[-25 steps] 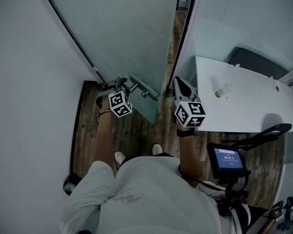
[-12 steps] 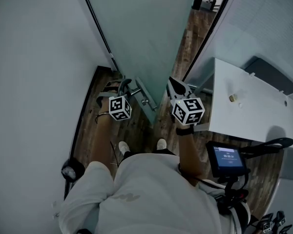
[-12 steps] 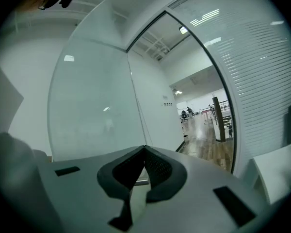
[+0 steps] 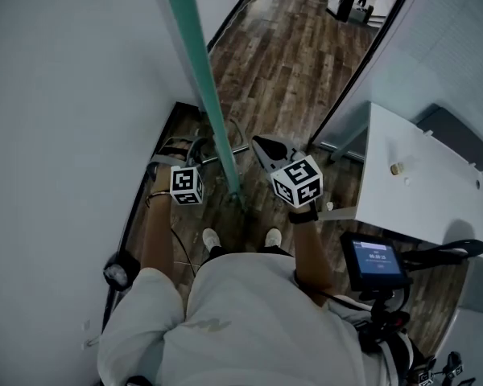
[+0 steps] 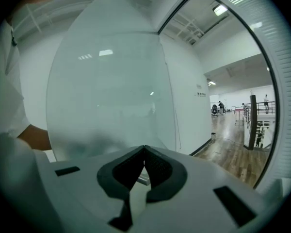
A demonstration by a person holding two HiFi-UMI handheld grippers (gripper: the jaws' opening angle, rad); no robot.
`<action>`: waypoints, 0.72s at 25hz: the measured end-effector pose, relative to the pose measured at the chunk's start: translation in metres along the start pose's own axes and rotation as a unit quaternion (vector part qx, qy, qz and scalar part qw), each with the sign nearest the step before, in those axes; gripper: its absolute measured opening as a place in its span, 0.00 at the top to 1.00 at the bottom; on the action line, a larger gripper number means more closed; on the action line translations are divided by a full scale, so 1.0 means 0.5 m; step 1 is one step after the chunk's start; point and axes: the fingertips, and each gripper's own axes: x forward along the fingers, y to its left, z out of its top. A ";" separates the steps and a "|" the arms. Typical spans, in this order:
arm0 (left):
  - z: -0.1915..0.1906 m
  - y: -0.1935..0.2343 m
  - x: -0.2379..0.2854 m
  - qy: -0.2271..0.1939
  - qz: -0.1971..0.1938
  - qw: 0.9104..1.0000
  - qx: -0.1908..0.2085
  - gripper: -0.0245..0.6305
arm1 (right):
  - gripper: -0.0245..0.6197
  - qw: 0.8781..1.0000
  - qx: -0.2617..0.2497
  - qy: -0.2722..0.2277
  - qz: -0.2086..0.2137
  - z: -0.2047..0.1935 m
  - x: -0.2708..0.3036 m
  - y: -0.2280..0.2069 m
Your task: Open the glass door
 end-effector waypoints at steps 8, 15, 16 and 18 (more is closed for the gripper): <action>-0.144 -0.076 0.002 0.057 0.005 0.997 0.051 0.64 | 0.96 0.992 -0.109 0.045 0.052 -0.078 0.114 0.109; -0.253 -0.063 -0.085 0.104 0.041 0.993 -0.020 0.64 | 0.91 0.971 -0.190 0.077 0.122 -0.081 0.190 0.221; -0.277 -0.061 -0.104 0.103 0.054 0.992 -0.058 0.64 | 0.88 0.967 -0.202 0.084 0.133 -0.088 0.203 0.238; -0.326 -0.074 -0.136 0.097 0.083 0.982 -0.139 0.64 | 0.82 0.958 -0.223 0.100 0.153 -0.104 0.225 0.269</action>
